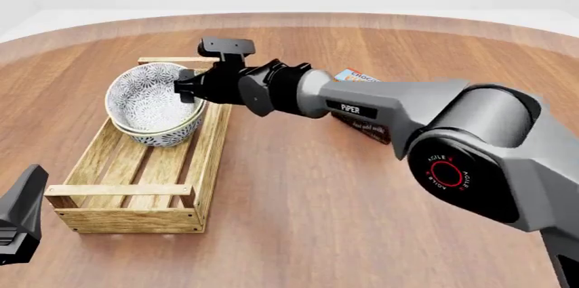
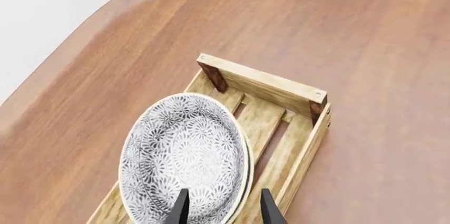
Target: Stack the left bowl on the right bowl and place them in the tray.
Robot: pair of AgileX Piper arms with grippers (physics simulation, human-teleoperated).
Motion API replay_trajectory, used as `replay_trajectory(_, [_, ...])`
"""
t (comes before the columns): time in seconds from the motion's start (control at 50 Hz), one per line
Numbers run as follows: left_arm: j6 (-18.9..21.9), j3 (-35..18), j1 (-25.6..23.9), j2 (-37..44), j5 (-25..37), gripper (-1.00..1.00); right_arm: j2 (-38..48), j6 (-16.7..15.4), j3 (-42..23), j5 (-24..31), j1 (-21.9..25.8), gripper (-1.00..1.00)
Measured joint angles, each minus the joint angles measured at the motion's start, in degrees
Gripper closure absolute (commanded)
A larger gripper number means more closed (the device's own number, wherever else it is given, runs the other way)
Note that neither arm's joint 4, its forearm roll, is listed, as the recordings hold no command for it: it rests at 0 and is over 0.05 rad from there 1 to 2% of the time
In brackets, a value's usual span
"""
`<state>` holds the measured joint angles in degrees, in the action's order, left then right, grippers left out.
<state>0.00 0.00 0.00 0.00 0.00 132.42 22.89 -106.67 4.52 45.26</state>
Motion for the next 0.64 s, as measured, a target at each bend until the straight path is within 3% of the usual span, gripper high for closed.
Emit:
replay_trajectory(0.5, [0.0,0.0,0.0,0.0,0.0,-1.0,-19.1,-5.4,15.4,-3.8,-0.9,-1.0])
replay_trajectory(0.64, [0.0,0.0,0.0,0.0,0.0,-1.0,-23.9,-8.4,19.3,-4.8,-1.5,-1.0])
